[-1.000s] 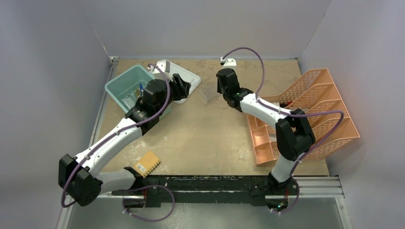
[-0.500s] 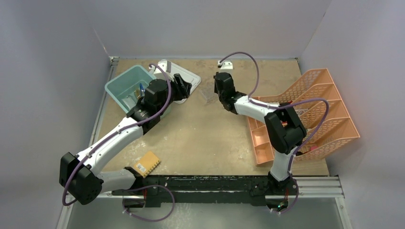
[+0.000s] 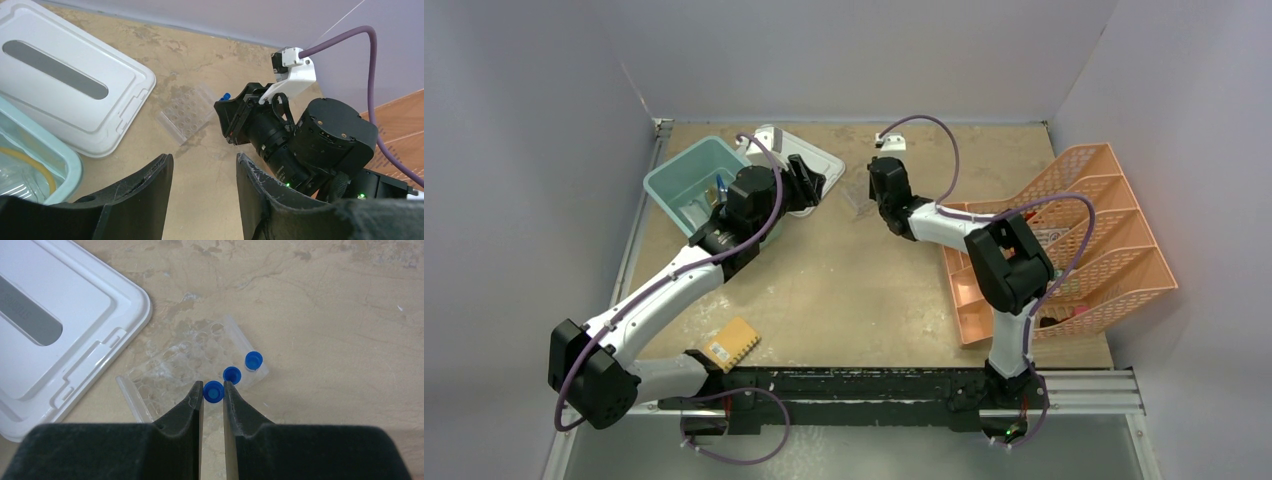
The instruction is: Organize the chemistry lab equipment
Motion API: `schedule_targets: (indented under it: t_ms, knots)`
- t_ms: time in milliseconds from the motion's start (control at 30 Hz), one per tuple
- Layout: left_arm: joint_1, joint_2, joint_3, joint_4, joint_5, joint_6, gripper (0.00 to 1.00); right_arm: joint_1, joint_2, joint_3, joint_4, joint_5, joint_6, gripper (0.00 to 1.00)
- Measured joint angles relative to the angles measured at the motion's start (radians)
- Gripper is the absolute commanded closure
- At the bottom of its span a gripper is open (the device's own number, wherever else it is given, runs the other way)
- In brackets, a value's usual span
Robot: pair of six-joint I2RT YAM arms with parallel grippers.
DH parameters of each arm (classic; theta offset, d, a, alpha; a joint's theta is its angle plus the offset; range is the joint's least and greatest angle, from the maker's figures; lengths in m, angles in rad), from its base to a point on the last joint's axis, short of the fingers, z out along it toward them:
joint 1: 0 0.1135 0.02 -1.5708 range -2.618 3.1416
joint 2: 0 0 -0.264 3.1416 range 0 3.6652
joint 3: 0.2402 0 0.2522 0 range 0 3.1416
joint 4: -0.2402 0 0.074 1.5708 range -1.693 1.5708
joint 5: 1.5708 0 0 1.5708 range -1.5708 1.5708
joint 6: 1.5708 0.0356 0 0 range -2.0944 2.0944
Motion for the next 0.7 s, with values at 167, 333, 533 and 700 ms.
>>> schedule_targets:
  t_ms: [167, 333, 533, 700]
  knots:
    - [0.000, 0.000, 0.000, -0.001, 0.000, 0.002, 0.52, 0.000, 0.004, 0.006, 0.008, 0.000, 0.003, 0.95]
    - [0.000, 0.000, 0.000, -0.001, 0.000, 0.011, 0.52, 0.000, 0.008, 0.008, 0.006, 0.000, 0.003, 0.93]
    - [0.000, 0.000, 0.000, -0.001, 0.000, 0.026, 0.52, 0.002, 0.022, 0.008, 0.013, 0.001, -0.007, 0.92]
    - [0.000, 0.000, 0.000, -0.001, 0.000, 0.026, 0.51, 0.008, 0.028, 0.007, 0.021, 0.000, -0.022, 0.90]
